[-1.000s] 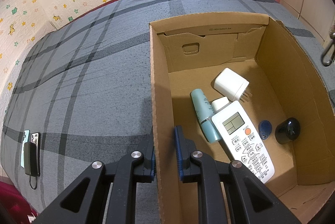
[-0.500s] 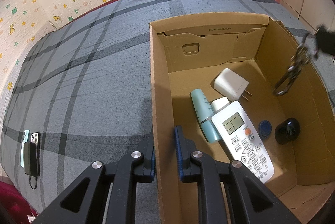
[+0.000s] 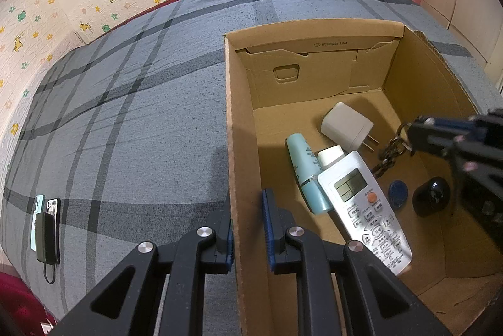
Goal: Organize rigid objects
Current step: 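Lower the keys into the box beside the blue fob and open the right gripper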
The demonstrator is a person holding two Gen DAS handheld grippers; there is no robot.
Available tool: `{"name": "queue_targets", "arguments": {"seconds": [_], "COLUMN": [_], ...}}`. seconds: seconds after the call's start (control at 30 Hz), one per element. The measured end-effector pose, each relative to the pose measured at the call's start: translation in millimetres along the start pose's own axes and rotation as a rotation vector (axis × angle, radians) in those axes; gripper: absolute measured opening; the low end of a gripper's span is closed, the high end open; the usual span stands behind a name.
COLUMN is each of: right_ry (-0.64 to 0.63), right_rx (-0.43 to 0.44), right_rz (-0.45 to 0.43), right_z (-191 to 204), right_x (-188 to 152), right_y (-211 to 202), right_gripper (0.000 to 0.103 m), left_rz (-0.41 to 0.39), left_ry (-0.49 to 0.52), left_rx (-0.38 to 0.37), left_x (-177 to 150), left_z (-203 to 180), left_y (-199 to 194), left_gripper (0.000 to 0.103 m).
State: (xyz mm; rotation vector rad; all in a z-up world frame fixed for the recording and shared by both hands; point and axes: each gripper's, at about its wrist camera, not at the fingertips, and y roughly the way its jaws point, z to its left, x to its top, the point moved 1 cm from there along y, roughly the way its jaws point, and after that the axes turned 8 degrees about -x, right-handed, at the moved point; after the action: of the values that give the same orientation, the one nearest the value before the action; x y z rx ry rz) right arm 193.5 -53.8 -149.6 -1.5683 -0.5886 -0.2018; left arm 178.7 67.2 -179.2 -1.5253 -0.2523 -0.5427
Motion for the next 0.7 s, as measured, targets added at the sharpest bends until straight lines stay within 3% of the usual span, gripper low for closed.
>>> {"name": "queue_targets", "arguments": {"seconds": [0.3, 0.7], "right_ry": [0.029, 0.034], "right_rx": [0.003, 0.014], "right_rz": [0.125, 0.123], "right_z": [-4, -4], "right_x": [-5, -4], "right_y": [35, 37], "right_gripper": [0.007, 0.008], "left_rz": [0.000, 0.000], "left_ry": [0.002, 0.004], "left_rx": [0.003, 0.006], "left_x": [1, 1], "left_z": [-1, -1], "left_y": [1, 0], "left_gripper": [0.016, 0.016]}}
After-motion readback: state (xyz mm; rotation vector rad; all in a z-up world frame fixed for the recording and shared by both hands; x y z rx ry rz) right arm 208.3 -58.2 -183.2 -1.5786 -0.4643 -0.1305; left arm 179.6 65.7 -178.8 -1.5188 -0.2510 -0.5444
